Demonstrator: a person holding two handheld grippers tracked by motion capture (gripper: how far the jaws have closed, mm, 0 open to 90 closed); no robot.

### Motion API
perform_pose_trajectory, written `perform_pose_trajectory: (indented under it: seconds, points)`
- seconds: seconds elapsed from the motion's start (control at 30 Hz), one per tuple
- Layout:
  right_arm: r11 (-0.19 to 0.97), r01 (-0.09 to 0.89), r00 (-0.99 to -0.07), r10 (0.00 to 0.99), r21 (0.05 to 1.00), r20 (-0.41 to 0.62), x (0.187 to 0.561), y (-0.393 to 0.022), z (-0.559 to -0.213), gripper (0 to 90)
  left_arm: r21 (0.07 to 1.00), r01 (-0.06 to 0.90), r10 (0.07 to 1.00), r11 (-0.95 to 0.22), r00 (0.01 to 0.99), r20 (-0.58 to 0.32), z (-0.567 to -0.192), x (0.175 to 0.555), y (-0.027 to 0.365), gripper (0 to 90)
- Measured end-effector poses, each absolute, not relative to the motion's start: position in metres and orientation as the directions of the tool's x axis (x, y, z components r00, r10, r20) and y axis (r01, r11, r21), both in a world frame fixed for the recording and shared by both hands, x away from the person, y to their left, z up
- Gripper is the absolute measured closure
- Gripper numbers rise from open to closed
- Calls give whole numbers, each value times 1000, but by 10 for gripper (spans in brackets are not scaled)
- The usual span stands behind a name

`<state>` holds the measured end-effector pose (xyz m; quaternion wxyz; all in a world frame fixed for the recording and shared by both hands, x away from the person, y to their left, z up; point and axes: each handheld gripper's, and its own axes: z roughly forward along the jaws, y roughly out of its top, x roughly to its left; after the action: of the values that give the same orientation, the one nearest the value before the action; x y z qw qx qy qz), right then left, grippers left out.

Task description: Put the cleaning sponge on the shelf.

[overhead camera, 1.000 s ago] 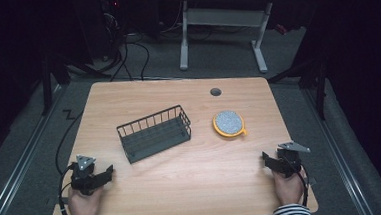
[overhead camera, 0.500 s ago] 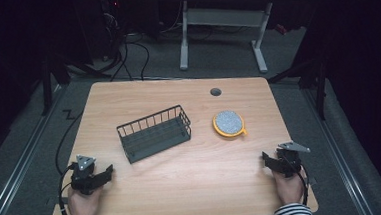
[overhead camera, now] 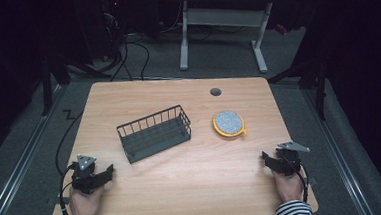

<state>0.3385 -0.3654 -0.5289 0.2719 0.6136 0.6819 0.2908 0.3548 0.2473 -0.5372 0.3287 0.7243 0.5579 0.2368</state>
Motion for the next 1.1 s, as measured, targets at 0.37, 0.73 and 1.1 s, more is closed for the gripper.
perform_pose_trajectory:
  seconds: [0.37,0.73,1.1]
  points:
    - [65,661,-159,986,747,55,337,-360,-519,556,738,656,955,-159,292,-54,-535,354,246,264]
    - [101,620,-259,963,778,81,345,-345,-500,569,723,648,923,-241,383,-36,-521,352,223,263]
    - [159,602,-346,935,783,76,357,-323,-484,610,731,626,905,-273,425,-26,-511,352,203,301]
